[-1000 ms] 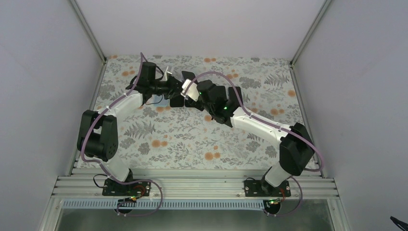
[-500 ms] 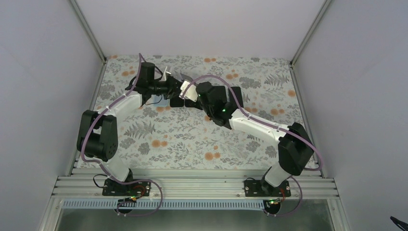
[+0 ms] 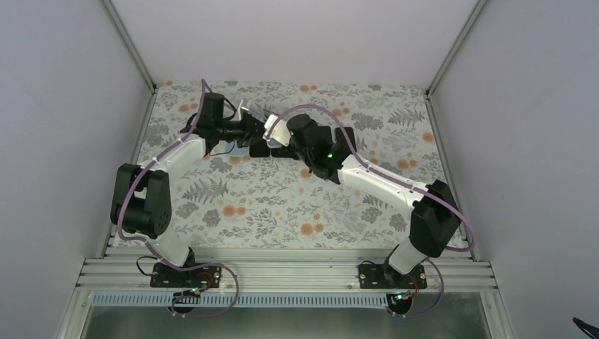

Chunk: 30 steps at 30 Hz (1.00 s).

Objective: Take the phone out of the phone case
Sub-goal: Remove the phone case from the phone, then place the phone case at the center of the board.

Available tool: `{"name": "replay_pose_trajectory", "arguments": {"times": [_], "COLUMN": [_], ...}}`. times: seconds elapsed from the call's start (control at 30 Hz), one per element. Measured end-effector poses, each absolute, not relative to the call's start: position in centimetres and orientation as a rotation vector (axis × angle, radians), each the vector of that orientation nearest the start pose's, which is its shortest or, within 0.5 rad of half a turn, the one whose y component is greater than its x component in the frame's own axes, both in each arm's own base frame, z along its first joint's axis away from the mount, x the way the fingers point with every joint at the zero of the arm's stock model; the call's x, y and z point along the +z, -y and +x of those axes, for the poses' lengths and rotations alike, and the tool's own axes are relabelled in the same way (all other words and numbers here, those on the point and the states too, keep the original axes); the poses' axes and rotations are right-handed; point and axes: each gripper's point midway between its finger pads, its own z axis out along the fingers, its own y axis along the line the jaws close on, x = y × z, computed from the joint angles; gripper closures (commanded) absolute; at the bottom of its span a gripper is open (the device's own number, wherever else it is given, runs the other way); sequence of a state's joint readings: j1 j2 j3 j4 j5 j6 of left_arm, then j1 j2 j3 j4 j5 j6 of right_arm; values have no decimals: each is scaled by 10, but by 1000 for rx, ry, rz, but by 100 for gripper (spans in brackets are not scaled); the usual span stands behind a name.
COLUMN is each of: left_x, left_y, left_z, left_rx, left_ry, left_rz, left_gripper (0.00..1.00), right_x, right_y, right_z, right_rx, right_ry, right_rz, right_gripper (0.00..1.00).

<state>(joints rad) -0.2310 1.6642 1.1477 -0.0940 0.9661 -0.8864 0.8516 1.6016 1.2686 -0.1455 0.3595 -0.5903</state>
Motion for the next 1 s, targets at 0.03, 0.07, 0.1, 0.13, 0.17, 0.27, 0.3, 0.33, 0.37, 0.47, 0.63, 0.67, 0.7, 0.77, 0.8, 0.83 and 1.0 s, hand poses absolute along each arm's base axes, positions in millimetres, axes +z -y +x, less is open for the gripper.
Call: {"name": "replay_pose_trajectory", "arguments": {"times": [0.03, 0.07, 0.1, 0.13, 0.17, 0.27, 0.3, 0.33, 0.37, 0.47, 0.63, 0.67, 0.7, 0.77, 0.8, 0.83, 1.0], "left_x": [210, 211, 212, 211, 208, 193, 189, 187, 185, 183, 176, 174, 172, 172, 172, 173, 176], "left_y": [235, 234, 232, 230, 226, 210, 203, 199, 194, 184, 175, 172, 168, 157, 150, 143, 103], "left_z": [384, 384, 385, 386, 388, 395, 399, 401, 404, 410, 413, 413, 413, 415, 415, 415, 417], "left_rx": [-1643, -1639, -1633, -1617, -1595, -1514, -1481, -1462, -1439, -1393, -1296, -1265, -1231, -1173, -1148, -1126, -1019], "left_ry": [-2361, -2355, -2350, -2349, -2350, -2369, -2373, -2372, -2369, -2359, -2357, -2362, -2367, -2360, -2355, -2347, -2325], "left_rz": [-140, -132, -127, -130, -142, -210, -240, -253, -265, -275, -200, -178, -155, -99, -74, -50, 76], "left_gripper": [98, 98, 98, 98, 98, 98, 98, 98, 98, 98, 98, 98, 98, 98, 98, 98, 98], "right_x": [248, 251, 254, 257, 263, 288, 295, 302, 307, 319, 324, 323, 322, 319, 318, 316, 315], "right_y": [-327, -327, -326, -324, -323, -320, -317, -314, -311, -303, -293, -291, -289, -286, -285, -284, -283], "right_z": [367, 368, 369, 371, 374, 381, 382, 382, 382, 384, 389, 390, 391, 392, 392, 392, 392], "right_rx": [-189, -175, -160, -149, -135, -57, -44, -27, -17, 9, 42, 46, 51, 60, 65, 68, 86], "right_ry": [-1664, -1670, -1678, -1685, -1689, -1688, -1692, -1695, -1696, -1708, -1739, -1745, -1753, -1771, -1777, -1784, -1794], "right_rz": [-1158, -1154, -1151, -1143, -1129, -1058, -1037, -1021, -1006, -971, -935, -931, -928, -925, -927, -926, -925], "right_gripper": [96, 96, 96, 96, 96, 96, 96, 96, 96, 96, 96, 96, 96, 96, 96, 96, 96]}}
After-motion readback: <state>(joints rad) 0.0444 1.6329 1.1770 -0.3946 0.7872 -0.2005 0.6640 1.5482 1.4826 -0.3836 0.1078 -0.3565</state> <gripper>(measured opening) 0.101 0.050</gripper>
